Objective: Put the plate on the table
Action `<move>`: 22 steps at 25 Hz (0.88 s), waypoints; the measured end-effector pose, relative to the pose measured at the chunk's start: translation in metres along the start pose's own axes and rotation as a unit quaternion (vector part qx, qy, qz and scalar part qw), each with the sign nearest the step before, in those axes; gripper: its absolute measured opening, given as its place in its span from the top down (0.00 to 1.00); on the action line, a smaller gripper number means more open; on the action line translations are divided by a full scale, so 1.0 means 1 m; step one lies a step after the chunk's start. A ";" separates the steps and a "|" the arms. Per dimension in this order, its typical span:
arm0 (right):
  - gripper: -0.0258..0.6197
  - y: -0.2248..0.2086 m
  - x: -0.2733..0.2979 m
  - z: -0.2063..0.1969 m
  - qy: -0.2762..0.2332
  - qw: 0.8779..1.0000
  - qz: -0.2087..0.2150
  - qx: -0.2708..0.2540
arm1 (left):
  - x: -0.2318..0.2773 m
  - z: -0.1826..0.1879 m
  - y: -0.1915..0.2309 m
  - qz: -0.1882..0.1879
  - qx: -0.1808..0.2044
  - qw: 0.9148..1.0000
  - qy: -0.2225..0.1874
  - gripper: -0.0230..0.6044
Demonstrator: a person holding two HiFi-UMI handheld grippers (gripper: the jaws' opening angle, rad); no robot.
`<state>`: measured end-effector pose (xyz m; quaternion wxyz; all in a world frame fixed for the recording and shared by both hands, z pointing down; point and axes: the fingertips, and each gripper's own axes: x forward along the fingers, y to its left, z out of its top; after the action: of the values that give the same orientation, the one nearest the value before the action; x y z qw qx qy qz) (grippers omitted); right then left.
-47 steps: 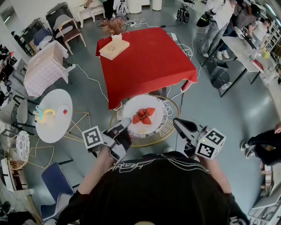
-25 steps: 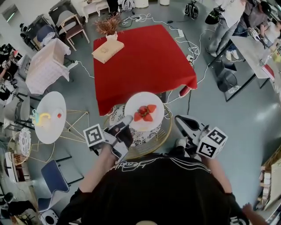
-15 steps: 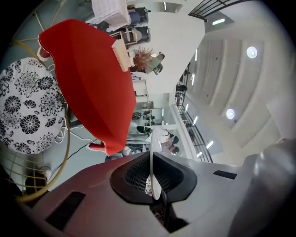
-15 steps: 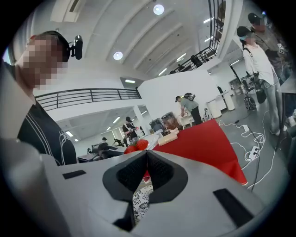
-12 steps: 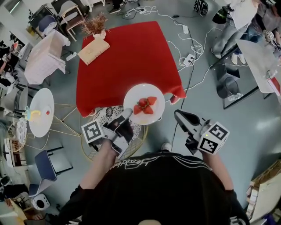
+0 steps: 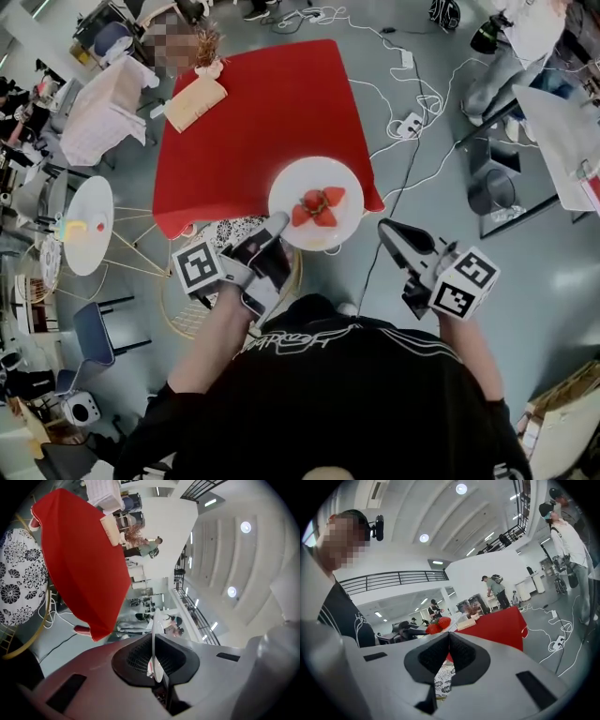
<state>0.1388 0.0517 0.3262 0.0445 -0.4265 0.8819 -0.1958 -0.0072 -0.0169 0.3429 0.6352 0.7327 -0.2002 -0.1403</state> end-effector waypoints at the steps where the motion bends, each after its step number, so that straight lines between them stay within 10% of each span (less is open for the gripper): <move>1: 0.95 -0.001 0.000 -0.003 0.002 1.000 0.001 0.004 | 0.000 0.000 -0.001 -0.002 -0.001 1.000 -0.001 0.94; 22: 0.95 -0.052 0.048 0.014 0.012 0.999 0.024 0.033 | 0.038 0.051 0.012 0.020 0.003 0.999 -0.042 0.94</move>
<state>0.1505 -0.0184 0.3377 0.0525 -0.4009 0.8855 -0.2291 0.0011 -0.0809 0.3487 0.6268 0.7237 -0.2420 -0.1576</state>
